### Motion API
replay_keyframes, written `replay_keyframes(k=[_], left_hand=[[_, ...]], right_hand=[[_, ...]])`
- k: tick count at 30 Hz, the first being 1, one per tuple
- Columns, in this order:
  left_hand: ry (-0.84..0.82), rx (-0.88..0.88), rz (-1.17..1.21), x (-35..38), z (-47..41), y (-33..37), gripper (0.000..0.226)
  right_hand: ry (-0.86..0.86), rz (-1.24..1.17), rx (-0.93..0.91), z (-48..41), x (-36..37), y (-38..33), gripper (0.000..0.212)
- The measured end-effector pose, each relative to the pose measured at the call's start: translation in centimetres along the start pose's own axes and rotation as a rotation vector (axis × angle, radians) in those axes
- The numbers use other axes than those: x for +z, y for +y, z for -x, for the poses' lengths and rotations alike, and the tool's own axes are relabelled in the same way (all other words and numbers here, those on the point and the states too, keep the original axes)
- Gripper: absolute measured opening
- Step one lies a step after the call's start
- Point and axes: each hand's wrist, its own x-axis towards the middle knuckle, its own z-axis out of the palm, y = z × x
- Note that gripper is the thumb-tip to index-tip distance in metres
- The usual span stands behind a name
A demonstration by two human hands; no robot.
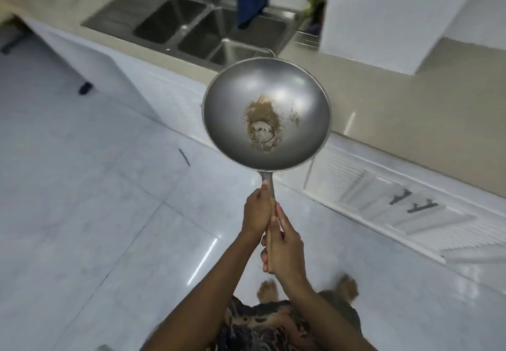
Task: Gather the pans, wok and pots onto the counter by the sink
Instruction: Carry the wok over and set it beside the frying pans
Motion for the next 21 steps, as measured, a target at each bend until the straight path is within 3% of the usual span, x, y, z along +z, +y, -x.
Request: replay_keyframes(k=[5,10,12,17,21], left_hand=[[0.188,-0.068,0.113,-9.9,-2.0,-2.6,0.060],[0.315,-0.110,0.215,-17.5,-5.4,-3.7,0.062],[0.355,-0.115,0.248,-20.4,-7.6,-3.9,0.058],[0.414,-0.118,0.307,-27.7,-15.4,-3.4,0.054],[0.456,-0.127,0.348,-33.9,-22.8,-1.7,0.055]], right_hand=[[-0.174,0.074,0.018,-0.2,8.7,-1.8,0.036],[-0.261,0.288,-0.054,-2.0,16.4,-3.9,0.058],[-0.299,0.362,-0.088,-3.6,19.5,-4.7,0.058],[-0.295,0.334,-0.126,-9.6,28.4,-7.8,0.047],[-0.338,0.352,-0.139,-14.4,36.0,-12.6,0.056]])
